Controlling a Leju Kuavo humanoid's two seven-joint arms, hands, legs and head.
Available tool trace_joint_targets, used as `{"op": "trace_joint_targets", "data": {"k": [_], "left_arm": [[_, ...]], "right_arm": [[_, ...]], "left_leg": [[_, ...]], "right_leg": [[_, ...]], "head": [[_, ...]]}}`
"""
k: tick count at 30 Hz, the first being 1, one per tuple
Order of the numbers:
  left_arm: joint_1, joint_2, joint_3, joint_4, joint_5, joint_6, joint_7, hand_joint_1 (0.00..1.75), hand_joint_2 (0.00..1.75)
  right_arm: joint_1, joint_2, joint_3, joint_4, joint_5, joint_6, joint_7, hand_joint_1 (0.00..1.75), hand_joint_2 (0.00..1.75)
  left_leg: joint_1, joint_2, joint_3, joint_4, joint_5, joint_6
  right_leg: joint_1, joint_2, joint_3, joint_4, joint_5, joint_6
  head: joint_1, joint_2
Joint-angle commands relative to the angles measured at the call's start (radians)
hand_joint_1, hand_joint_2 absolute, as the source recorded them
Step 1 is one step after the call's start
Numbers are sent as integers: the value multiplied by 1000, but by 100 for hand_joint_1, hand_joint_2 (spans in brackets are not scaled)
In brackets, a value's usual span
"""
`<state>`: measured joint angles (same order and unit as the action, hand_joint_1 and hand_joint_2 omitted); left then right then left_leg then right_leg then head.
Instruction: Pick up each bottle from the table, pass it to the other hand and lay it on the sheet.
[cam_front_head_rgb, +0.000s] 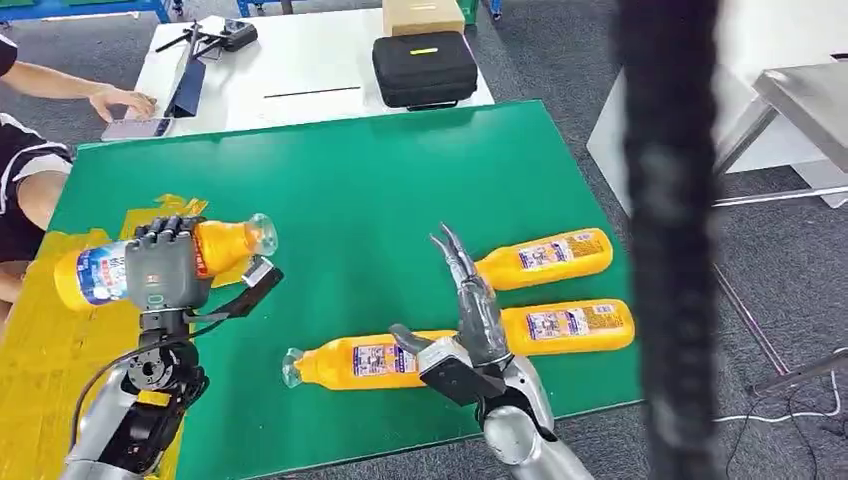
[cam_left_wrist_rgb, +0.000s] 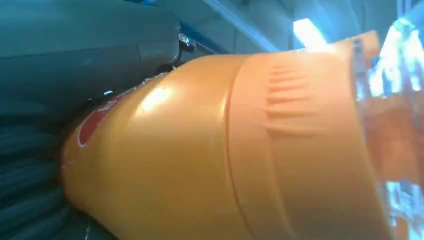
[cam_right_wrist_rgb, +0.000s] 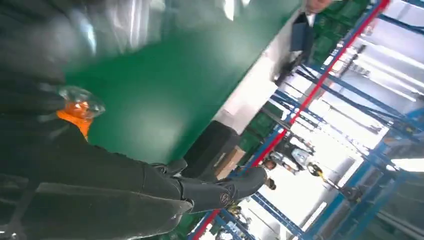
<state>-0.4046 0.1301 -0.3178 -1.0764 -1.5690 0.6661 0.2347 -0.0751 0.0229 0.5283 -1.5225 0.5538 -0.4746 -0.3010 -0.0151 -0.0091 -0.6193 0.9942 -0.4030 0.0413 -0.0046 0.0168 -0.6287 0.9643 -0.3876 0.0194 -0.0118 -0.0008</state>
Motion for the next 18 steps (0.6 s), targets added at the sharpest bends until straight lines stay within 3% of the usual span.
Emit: {"op": "trace_joint_targets", "data": {"k": [1, 8, 13, 14, 15, 16, 18], "left_arm": [[-78, -74, 113, 251, -2, -30, -70, 175, 175], [-62, -55, 87, 248, -2, -31, 9, 175, 175], [-38, -80, 154, 234, -2, -28, -63, 175, 175], [-37, -82, 157, 234, -2, -20, -71, 49, 175], [-39, -73, 136, 236, -2, -7, -51, 9, 175], [-41, -79, 132, 244, -2, 5, -34, 0, 175], [-44, -89, 153, 252, -2, -5, -38, 0, 175]], "right_arm": [[-33, 12, 36, 112, 68, 46, 57, 0, 175], [-39, 23, 42, 137, 79, 73, 66, 0, 175], [-33, 31, 40, 153, 112, 98, 87, 0, 175], [-36, 29, 43, 159, 132, 104, 96, 0, 175], [-37, 31, 43, 161, 148, 111, 105, 0, 175], [-37, 32, 44, 164, 168, 120, 114, 0, 175], [-37, 31, 48, 164, 192, 126, 129, 0, 175]], "left_leg": [[2, -1, 7, 0, -3, -4], [1, -2, 4, 0, -2, -3], [2, -2, 6, 0, -4, -4], [1, -2, 2, 0, -2, -2], [1, -3, 4, 0, -2, -3], [2, -3, 6, 0, -4, -4], [2, -2, 7, 1, -4, -4]], "right_leg": [[2, -4, 8, -1, -3, -1], [1, -1, 5, -1, -2, 0], [2, -2, 8, -1, -3, 0], [1, -2, 4, -1, -1, 0], [1, -2, 5, -1, -2, 0], [2, -3, 8, -1, -4, 0], [2, -2, 8, -1, -4, 0]], "head": [[0, 0], [0, 0], [0, 0], [0, 0], [0, 0], [0, 0], [0, 0]]}}
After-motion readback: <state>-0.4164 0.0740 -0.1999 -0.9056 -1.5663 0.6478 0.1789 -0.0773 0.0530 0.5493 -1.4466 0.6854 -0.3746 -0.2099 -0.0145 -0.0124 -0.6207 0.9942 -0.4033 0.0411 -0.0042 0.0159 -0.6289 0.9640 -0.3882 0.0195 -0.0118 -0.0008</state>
